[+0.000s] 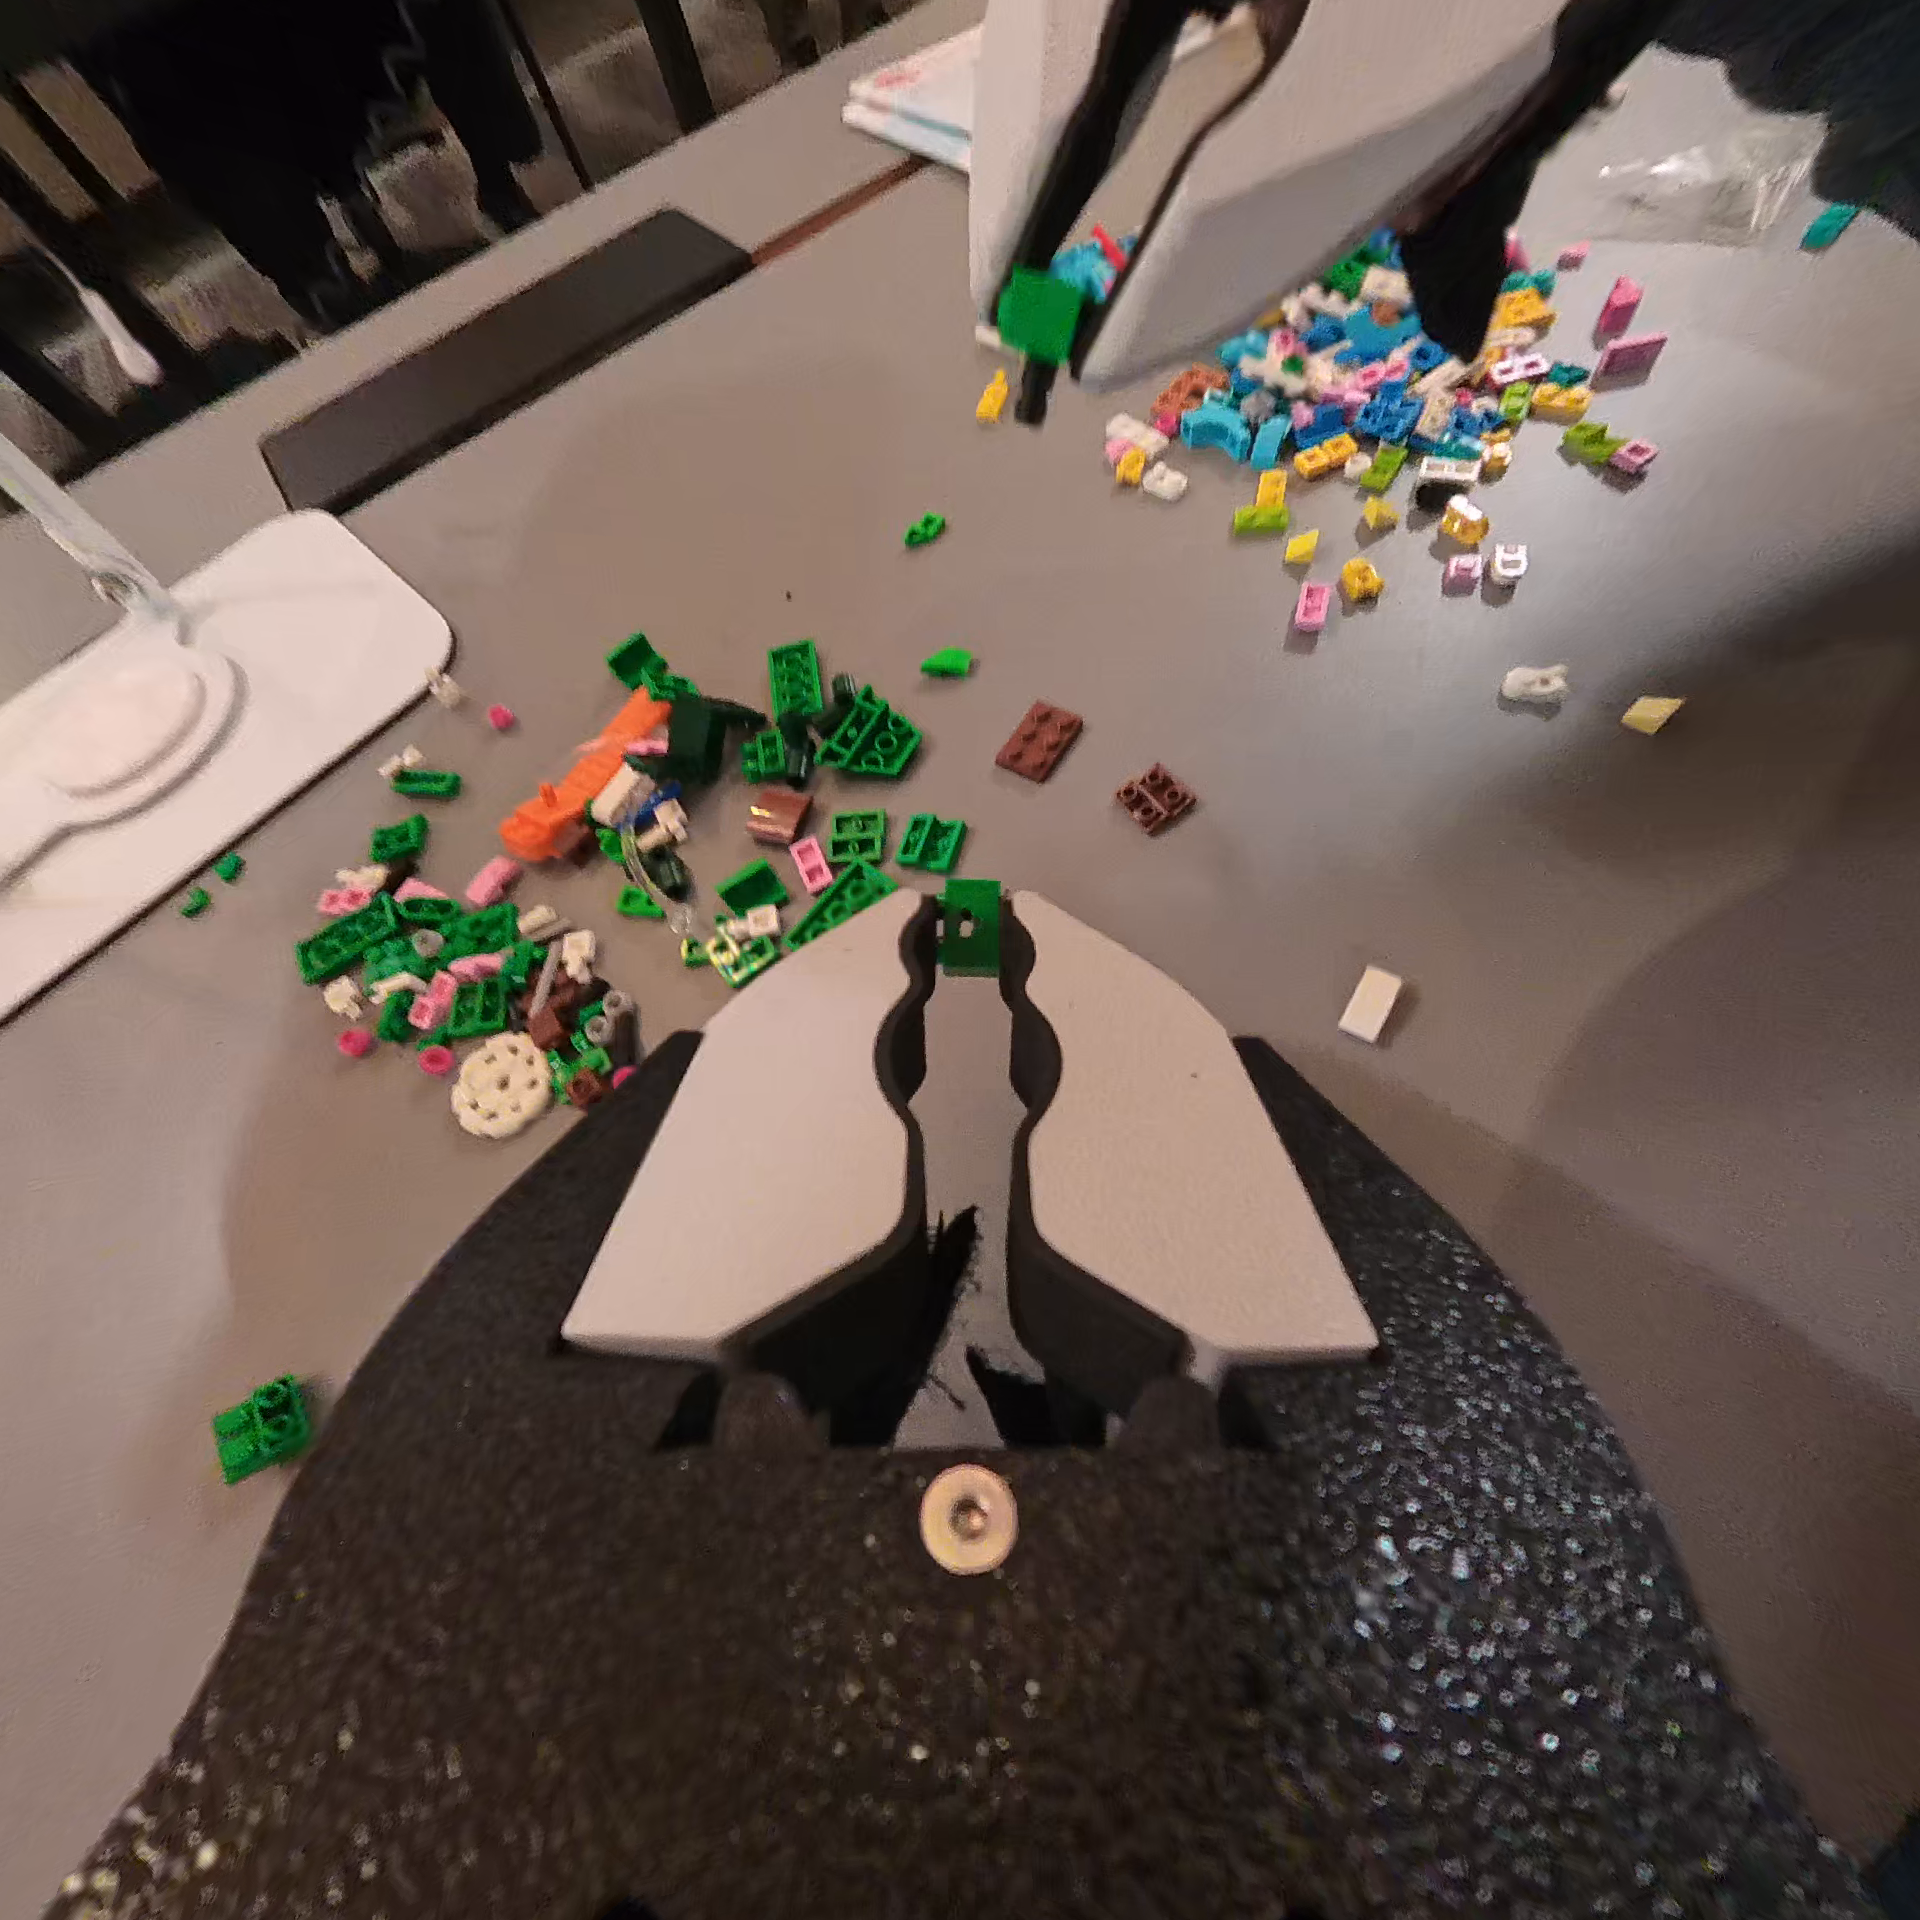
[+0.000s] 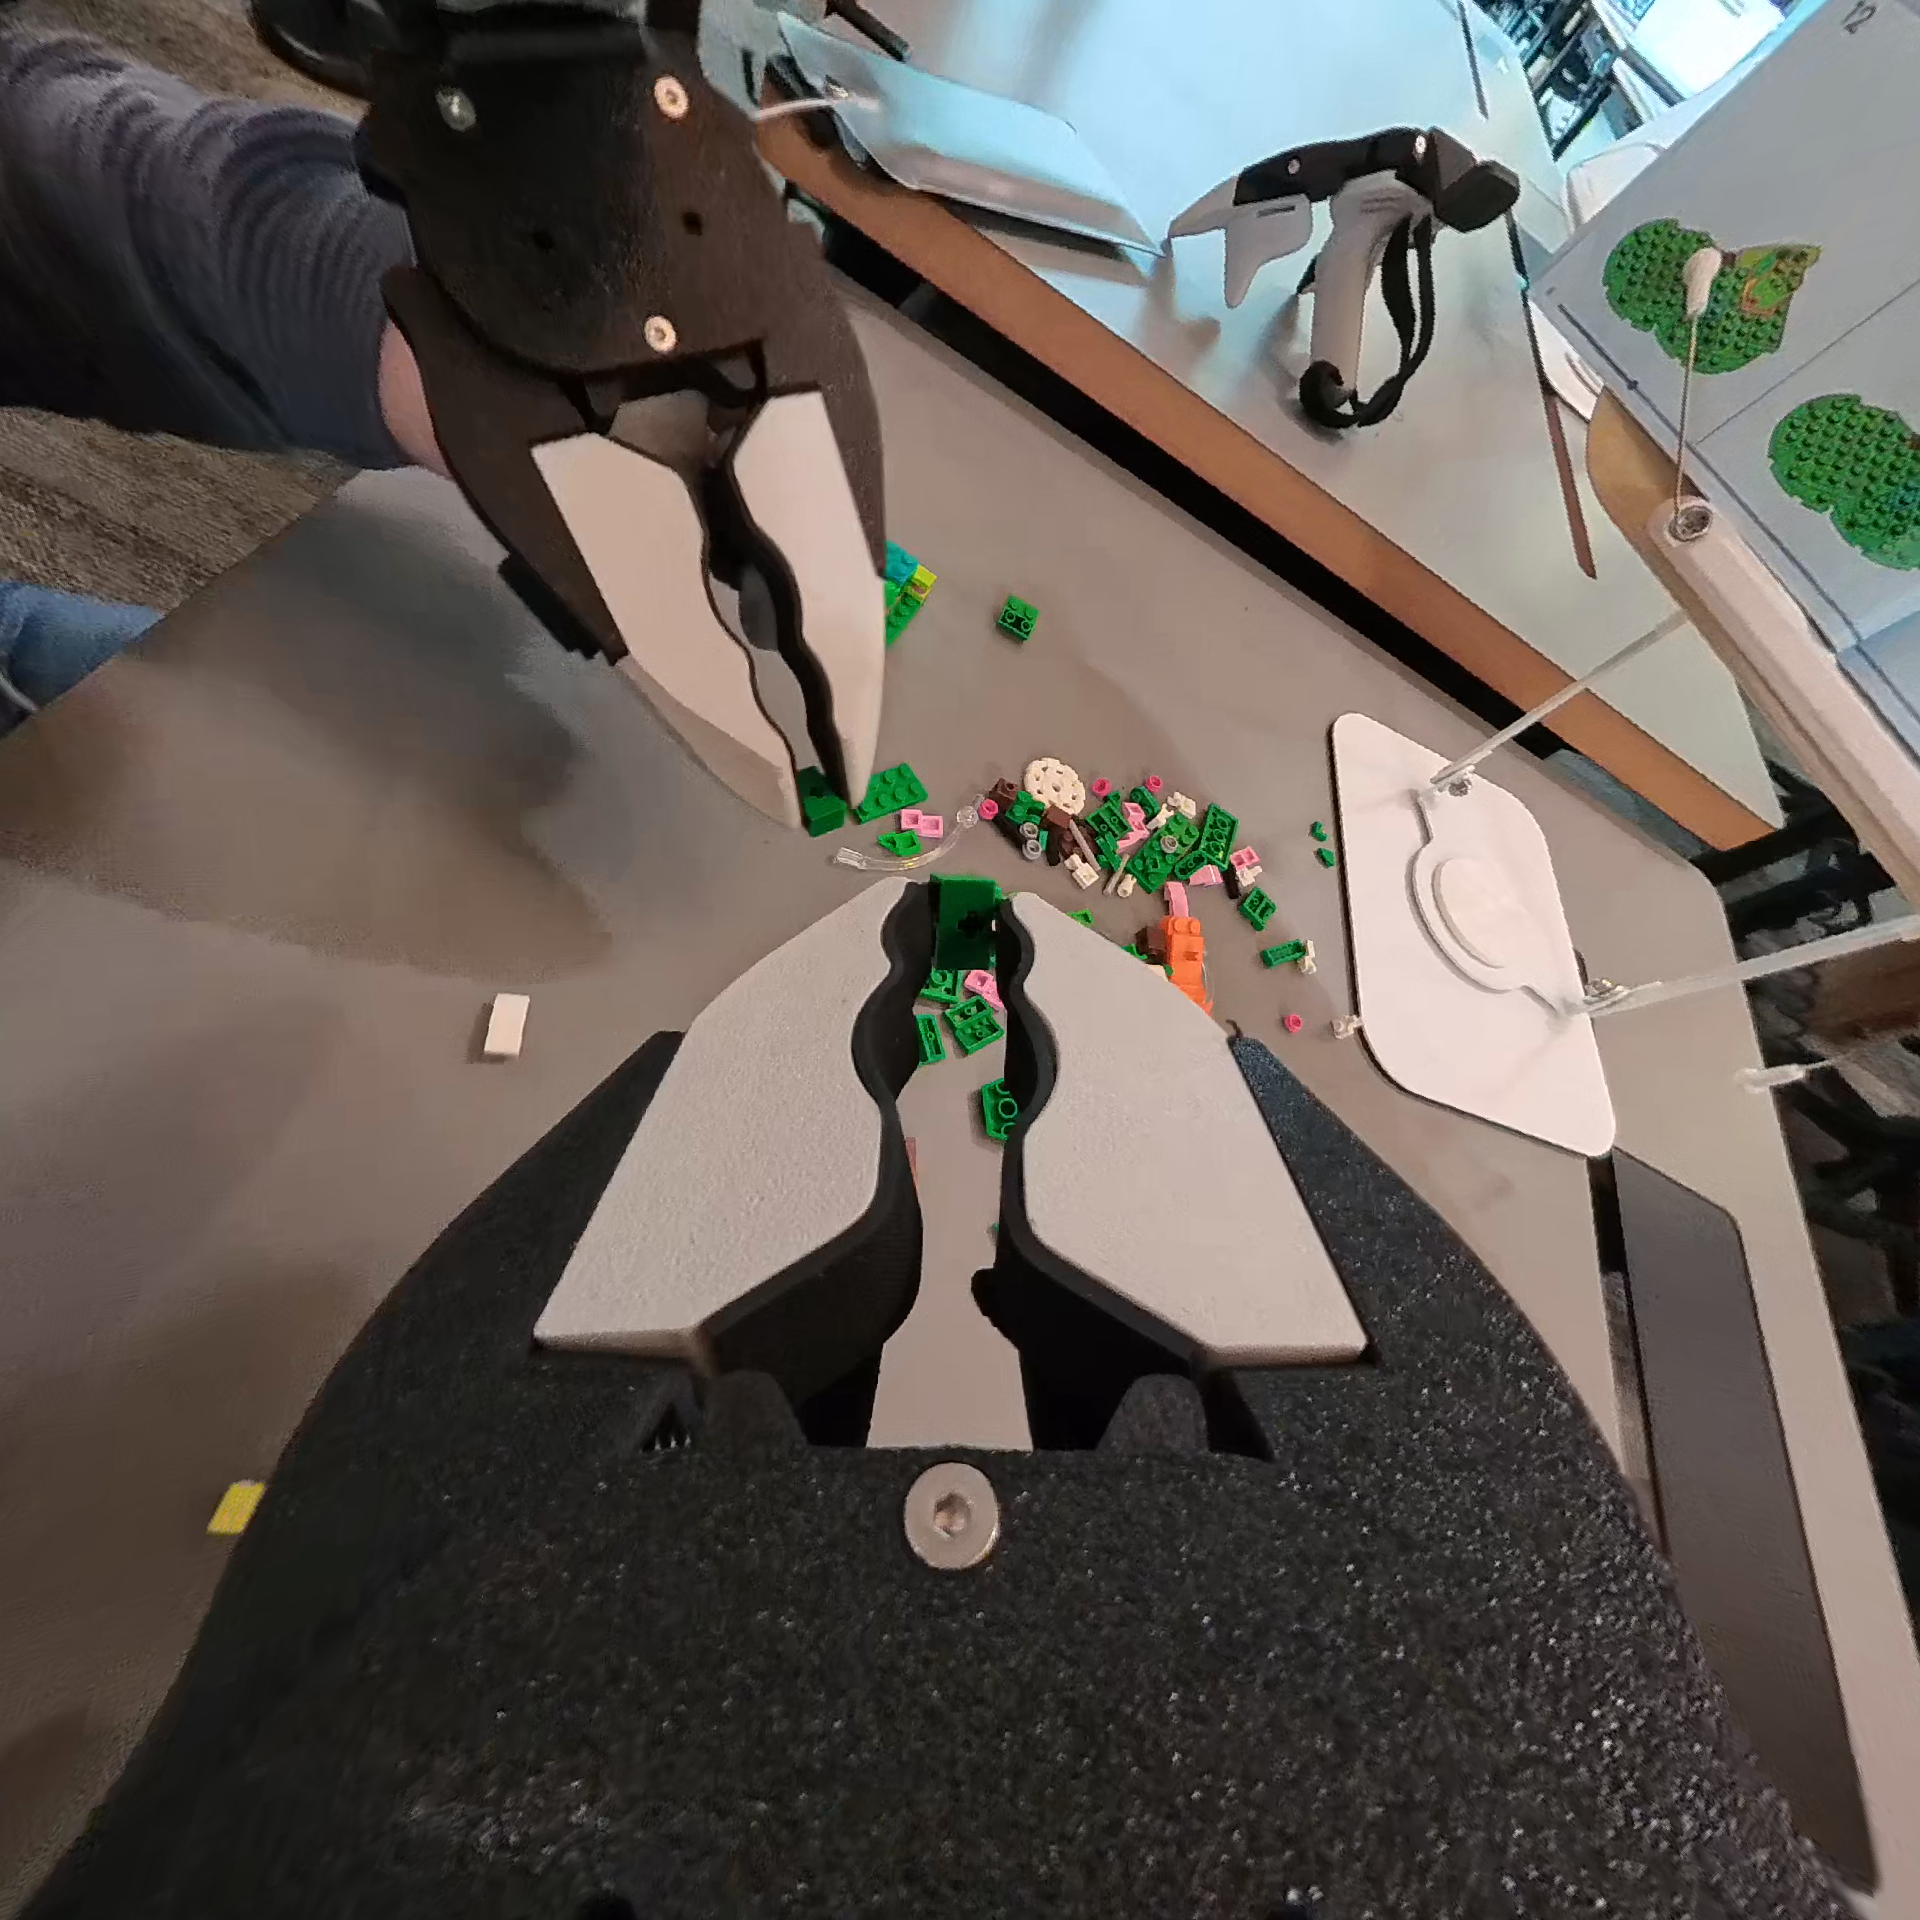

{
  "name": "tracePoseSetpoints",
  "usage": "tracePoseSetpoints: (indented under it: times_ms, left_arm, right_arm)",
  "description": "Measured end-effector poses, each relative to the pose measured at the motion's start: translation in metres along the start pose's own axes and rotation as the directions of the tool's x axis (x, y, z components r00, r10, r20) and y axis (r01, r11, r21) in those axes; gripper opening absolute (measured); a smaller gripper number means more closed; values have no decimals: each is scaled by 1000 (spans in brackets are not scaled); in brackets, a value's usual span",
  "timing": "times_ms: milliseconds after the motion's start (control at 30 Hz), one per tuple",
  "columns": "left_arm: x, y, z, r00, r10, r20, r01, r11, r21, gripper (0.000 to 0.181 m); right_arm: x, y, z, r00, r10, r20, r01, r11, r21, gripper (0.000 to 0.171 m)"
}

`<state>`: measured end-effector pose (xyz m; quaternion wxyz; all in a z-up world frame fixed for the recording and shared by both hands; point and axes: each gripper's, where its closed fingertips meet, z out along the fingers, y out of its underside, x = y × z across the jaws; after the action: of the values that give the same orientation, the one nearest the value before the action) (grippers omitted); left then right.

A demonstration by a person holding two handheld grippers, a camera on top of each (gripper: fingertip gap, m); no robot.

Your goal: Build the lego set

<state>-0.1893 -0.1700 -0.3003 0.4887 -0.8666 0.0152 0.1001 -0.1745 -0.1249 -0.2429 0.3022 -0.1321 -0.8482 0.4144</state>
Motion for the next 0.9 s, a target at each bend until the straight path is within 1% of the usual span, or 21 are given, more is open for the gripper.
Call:
tracePoseSetpoints:
  times_ms: [100,233,400,533,633,700,900]
  left_arm:
    - [-1,-14,-3,997,66,49,-67,997,39,11]
    - [2,-26,-7,982,154,112,-163,984,70,10]
    - [11,-34,-7,976,190,107,-199,976,86,11]
    - [17,-36,-6,978,195,80,-201,976,84,11]
    - [23,-27,0,986,165,15,-165,986,35,11]
    - [27,-15,7,991,124,-41,-125,992,-23,11]
    - [36,17,29,988,-27,-155,4,989,-147,11]
  right_arm:
    - [-6,-5,-4,999,-46,29,45,998,40,11]
    - [-18,-19,-8,993,-57,101,42,989,143,11]
    - [-27,-18,-2,986,-46,160,20,987,161,11]
    - [-30,-18,-1,980,-12,201,-27,981,191,11]
    - [-29,-16,-1,975,16,223,-61,978,198,11]
    - [-29,-11,1,970,37,238,-83,979,187,11]
    - [-37,19,17,957,67,284,-86,995,53,11]
